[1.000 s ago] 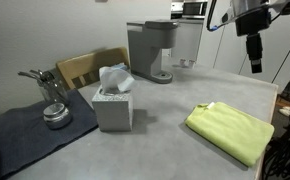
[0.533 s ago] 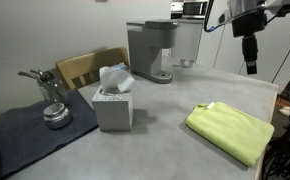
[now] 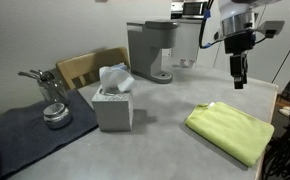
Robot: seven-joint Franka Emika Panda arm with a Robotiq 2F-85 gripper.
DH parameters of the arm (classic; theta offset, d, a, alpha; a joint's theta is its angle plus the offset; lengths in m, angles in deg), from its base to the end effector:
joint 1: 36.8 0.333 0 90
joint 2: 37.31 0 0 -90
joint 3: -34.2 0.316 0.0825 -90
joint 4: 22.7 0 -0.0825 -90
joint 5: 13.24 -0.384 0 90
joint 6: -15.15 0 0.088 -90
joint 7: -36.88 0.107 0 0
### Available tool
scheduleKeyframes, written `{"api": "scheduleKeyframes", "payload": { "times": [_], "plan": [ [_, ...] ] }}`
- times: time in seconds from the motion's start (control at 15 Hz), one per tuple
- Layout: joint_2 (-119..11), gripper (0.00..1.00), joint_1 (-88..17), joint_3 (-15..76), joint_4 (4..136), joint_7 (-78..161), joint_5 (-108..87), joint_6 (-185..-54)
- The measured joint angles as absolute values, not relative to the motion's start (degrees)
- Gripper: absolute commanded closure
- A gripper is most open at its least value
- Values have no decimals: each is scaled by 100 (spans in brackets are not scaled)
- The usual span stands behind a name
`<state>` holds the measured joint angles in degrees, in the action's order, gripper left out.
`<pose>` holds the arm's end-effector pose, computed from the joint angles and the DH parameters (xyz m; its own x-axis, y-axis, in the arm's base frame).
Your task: Unfold the towel
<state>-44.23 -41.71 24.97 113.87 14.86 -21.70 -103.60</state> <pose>0.4384 -0.1039 0.2441 0.9290 0.0746 -0.3625 -0.0077 -0.9753 -0.2206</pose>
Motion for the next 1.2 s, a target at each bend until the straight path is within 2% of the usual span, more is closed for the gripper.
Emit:
{"api": "scheduleKeyframes", "payload": {
  "times": [1.2],
  "plan": [
    [-4936, 0, -4719, 2539, 11486, -295, -2298, -10334]
  ]
}}
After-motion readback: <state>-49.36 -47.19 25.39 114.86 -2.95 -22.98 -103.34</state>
